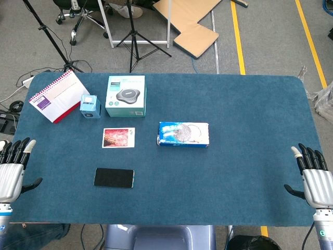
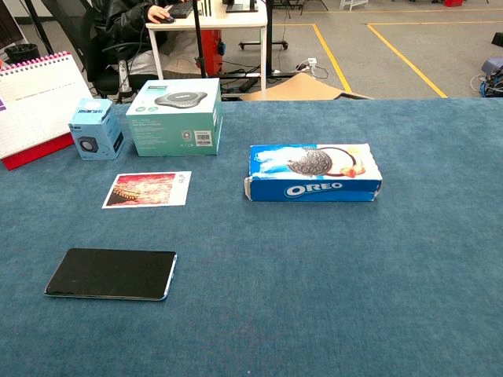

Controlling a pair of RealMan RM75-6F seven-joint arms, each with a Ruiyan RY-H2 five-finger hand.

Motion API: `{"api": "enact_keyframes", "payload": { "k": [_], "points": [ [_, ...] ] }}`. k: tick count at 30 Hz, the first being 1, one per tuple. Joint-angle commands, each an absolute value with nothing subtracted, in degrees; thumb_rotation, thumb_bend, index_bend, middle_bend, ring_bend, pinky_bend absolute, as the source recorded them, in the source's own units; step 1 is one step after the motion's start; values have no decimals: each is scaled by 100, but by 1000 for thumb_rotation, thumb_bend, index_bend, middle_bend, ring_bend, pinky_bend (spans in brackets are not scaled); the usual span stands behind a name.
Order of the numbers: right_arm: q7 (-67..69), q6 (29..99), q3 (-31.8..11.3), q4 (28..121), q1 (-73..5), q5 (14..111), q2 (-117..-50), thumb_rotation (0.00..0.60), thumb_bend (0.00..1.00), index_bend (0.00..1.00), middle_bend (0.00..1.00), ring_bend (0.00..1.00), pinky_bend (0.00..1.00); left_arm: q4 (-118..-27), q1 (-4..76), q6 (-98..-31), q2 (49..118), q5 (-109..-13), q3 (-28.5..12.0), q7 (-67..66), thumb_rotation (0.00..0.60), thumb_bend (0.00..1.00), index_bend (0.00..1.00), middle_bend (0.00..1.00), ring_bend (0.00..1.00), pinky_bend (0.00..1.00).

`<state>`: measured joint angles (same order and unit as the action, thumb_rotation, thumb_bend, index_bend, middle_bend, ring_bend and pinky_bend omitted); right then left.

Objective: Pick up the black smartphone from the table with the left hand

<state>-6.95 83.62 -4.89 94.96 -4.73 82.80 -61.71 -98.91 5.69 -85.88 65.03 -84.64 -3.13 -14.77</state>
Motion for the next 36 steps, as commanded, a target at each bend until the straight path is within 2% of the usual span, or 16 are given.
{"api": "enact_keyframes", "payload": {
  "k": [1, 10, 16, 20, 25, 31, 36],
  "points": [
    [-702, 8357, -489, 9494, -476, 8273, -6172, 600, 0, 0, 0, 0, 0, -9885, 571, -8579, 6505, -8465, -306, -1480, 600, 0, 0, 0, 0, 0],
    [-753, 8341, -480, 9510, -478, 8256, -6180, 600, 0, 0, 0, 0, 0, -9884, 622, -8452, 6553, -8471, -261, -1576, 600, 0, 0, 0, 0, 0],
    [-710, 8373, -531, 9530, -471, 8193, -6158, 600, 0, 0, 0, 0, 0, -10158, 969, -7850, 6832, -8626, -123, -2286, 600, 0, 0, 0, 0, 0],
    [-751, 8341, -541, 9515, -503, 8192, -6181, 600, 0, 1, 0, 0, 0, -10627, 1388, -7040, 7250, -8419, -67, -3137, 600, 0, 0, 0, 0, 0],
    [-774, 8270, -545, 9455, -524, 8120, -6213, 600, 0, 1, 0, 0, 0, -10993, 1845, -6341, 7946, -7671, -178, -4438, 600, 0, 0, 0, 0, 0],
    [-790, 8271, -562, 9413, -522, 8067, -6230, 600, 0, 6, 0, 0, 0, -10778, 2285, -6178, 8948, -6702, -400, -5712, 600, 3, 0, 6, 0, 0],
    [-791, 8244, -567, 9388, -523, 8016, -6239, 600, 0, 6, 0, 0, 0, -10645, 2517, -6366, 9519, -6073, -557, -6377, 600, 37, 45, 82, 0, 0]
  ]
}}
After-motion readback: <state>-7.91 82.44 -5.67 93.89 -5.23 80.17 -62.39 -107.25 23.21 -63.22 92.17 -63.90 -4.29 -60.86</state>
